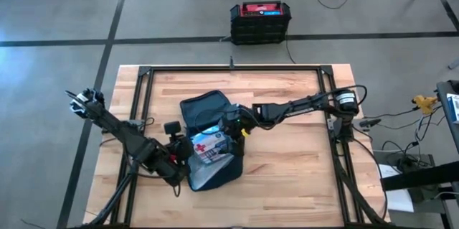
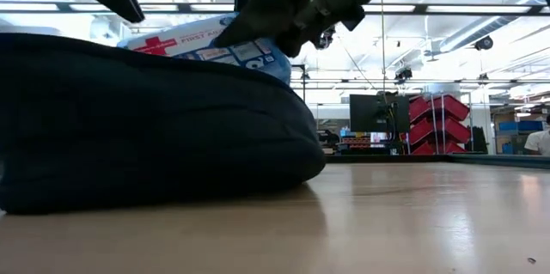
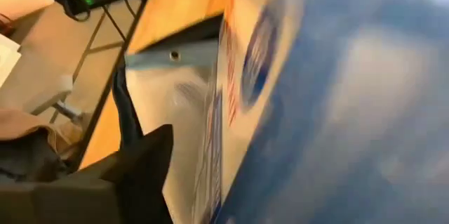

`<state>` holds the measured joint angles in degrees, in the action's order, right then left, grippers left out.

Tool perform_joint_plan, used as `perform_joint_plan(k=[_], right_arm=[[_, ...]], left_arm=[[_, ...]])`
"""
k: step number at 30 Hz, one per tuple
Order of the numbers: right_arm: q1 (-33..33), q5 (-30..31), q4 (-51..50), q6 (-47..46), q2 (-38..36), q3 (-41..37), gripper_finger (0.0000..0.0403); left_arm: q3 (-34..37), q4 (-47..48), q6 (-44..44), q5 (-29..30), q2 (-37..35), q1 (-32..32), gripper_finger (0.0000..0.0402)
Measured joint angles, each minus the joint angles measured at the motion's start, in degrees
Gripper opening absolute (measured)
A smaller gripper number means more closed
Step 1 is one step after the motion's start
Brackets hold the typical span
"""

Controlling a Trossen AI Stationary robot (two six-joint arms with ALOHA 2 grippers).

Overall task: Unpack backpack
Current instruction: Put the blue supply box into the dark blue backpack, then close the dark blue backpack

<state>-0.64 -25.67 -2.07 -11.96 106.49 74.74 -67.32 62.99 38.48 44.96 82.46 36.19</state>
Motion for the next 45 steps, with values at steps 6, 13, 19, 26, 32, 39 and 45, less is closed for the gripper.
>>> perform_joint_plan(k=[6,13,19,26,32,39,45], right_arm=[[0.0,0.3,-2.4,1.4,-3.1,0.1,0.0336],[0.4,10.1,-7.9,7.5,-8.5,0.7,0.0307],[4.3,21.4,-6.8,15.8,-10.8,0.7,0.0262],[9.5,26.5,-4.2,20.9,-5.5,0.3,0.0141],[10.6,27.7,-2.7,19.8,0.9,0.2,0.0012],[12.0,28.8,-4.4,15.5,3.4,0.1,0.0003],[14.2,28.7,-6.7,16.6,-1.0,1.4,0.0001]], left_arm=[[3.0,-1.6,0.0,1.2,0.0,-0.6,0.0077],[5.5,-7.4,-1.4,1.2,0.0,-0.6,0.0077],[7.3,-10.7,-2.4,0.3,0.0,-0.7,0.0078],[8.1,-16.5,-8.1,-3.0,0.0,-0.6,0.0078],[8.2,-17.9,-9.7,-3.3,0.0,-0.7,0.0078],[8.1,-14.1,-9.3,-2.0,-0.1,-0.7,0.0078],[8.1,-9.3,-8.4,3.2,-0.9,-1.3,0.0078]])
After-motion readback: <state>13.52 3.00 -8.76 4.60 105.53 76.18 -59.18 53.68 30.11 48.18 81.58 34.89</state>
